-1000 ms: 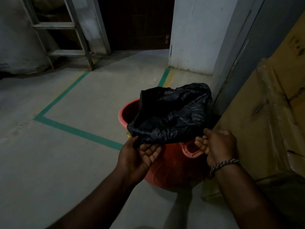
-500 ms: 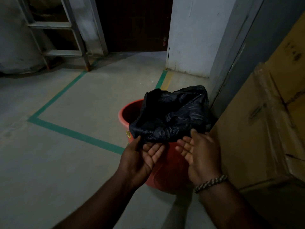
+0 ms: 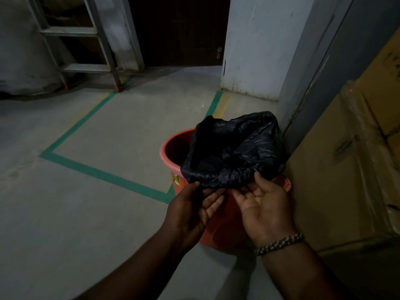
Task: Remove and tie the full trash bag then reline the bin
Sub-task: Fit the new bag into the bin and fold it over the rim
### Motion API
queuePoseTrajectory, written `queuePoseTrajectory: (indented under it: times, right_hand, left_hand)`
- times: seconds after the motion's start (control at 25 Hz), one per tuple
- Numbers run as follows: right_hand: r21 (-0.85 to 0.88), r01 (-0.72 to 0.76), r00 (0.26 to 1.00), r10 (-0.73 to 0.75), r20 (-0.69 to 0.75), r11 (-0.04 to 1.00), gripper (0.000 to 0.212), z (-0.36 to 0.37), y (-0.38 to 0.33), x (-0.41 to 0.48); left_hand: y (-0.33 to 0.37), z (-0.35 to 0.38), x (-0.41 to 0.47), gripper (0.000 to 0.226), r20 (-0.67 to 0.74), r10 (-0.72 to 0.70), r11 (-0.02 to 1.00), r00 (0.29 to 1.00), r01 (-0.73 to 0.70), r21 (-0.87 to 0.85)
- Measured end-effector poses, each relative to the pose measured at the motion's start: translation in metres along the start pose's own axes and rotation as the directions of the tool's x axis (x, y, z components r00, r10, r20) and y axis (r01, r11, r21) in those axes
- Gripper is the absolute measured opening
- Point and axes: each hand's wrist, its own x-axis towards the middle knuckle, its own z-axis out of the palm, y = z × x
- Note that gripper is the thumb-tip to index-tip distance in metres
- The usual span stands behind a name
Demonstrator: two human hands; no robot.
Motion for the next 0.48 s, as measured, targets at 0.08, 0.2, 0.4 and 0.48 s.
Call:
queuePoseTrajectory:
  times: [0.08, 0.2, 0.4, 0.48]
  right_hand:
    - [-0.017, 0.03, 1.0, -0.03, 0.005, 0.999, 0.025, -0.002, -0.001, 0.005]
    - [-0.085, 0.097, 0.994, -0.101, -0.033, 0.992, 0.036, -0.006, 0.002, 0.014]
    - [-0.125, 0.154, 0.979, -0.168, -0.111, 0.98, 0.036, -0.005, 0.003, 0.024]
    - [-0.165, 0.168, 0.975, -0.189, -0.119, 0.972, 0.033, -0.006, 0.001, 0.025]
  left_hand:
    - [0.003, -0.002, -0.001, 0.029, -0.065, 0.035, 0.999, 0.997, -0.034, 0.019]
    - [0.01, -0.005, -0.002, 0.019, -0.192, 0.121, 0.993, 0.974, -0.115, 0.04]
    - [0.011, -0.004, 0.0, 0.019, -0.257, 0.124, 0.991, 0.958, -0.132, -0.014]
    - [0.009, -0.005, -0.001, 0.025, -0.327, 0.1, 0.994, 0.94, -0.083, 0.068]
